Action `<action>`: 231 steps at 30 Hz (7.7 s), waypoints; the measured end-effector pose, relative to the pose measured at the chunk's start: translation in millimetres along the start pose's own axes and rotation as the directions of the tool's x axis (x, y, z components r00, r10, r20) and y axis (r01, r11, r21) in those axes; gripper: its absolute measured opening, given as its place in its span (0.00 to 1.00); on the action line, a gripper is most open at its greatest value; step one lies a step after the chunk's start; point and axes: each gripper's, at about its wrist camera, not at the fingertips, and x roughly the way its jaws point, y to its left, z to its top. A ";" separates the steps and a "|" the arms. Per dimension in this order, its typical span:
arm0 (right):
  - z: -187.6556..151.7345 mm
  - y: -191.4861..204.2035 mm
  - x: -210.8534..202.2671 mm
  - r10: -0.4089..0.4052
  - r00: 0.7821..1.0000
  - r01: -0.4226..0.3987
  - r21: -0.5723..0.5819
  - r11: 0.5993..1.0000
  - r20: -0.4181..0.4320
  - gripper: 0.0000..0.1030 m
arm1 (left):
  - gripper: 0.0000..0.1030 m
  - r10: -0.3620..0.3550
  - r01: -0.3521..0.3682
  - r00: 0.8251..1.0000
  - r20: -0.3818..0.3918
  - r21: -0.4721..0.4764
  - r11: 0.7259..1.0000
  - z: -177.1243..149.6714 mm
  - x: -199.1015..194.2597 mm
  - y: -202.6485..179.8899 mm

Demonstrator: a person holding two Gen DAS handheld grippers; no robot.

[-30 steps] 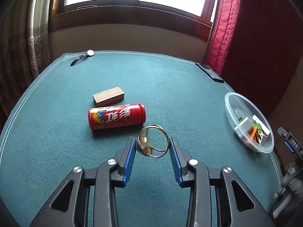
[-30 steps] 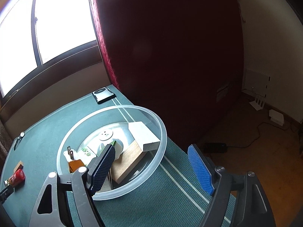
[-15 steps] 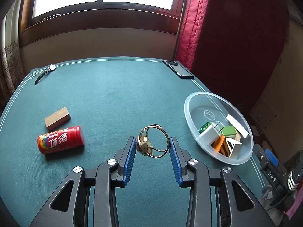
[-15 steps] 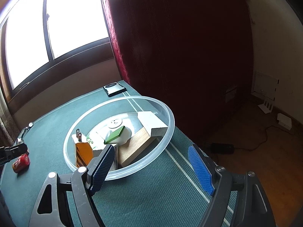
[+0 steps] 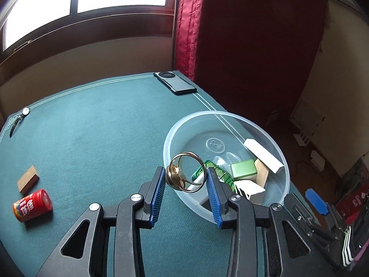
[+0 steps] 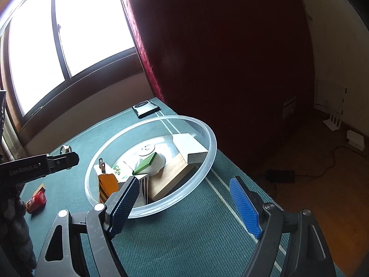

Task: Organize rigid objects
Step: 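Carry the gold ring into the clear bowl and open the left gripper, then move the open left gripper to the red can and grasp it, then grasp the wooden block with the right gripper while the left gripper holds the red can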

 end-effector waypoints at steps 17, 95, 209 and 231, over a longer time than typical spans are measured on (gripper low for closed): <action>-1.4 -8.5 -2.0 0.008 1.000 -0.007 0.020 1.000 -0.018 0.81 | 0.61 -0.036 0.035 0.999 0.015 0.061 0.998 21.3 29.9 -32.3; -32.3 56.9 -15.8 0.201 0.970 -0.225 -0.200 0.953 -0.136 0.95 | 0.80 0.334 -0.320 0.942 0.030 -0.218 0.922 -56.9 -45.3 106.8; -51.9 368.3 107.8 0.313 0.799 -0.571 -0.485 0.662 -0.514 0.88 | 0.89 0.522 -0.407 0.853 -0.028 -0.662 0.630 -146.3 -118.7 306.4; -65.5 384.0 109.8 0.259 0.837 -0.525 -0.574 0.628 -0.482 0.62 | 0.91 0.518 -0.410 0.855 -0.040 -0.663 0.626 -147.1 -115.7 308.0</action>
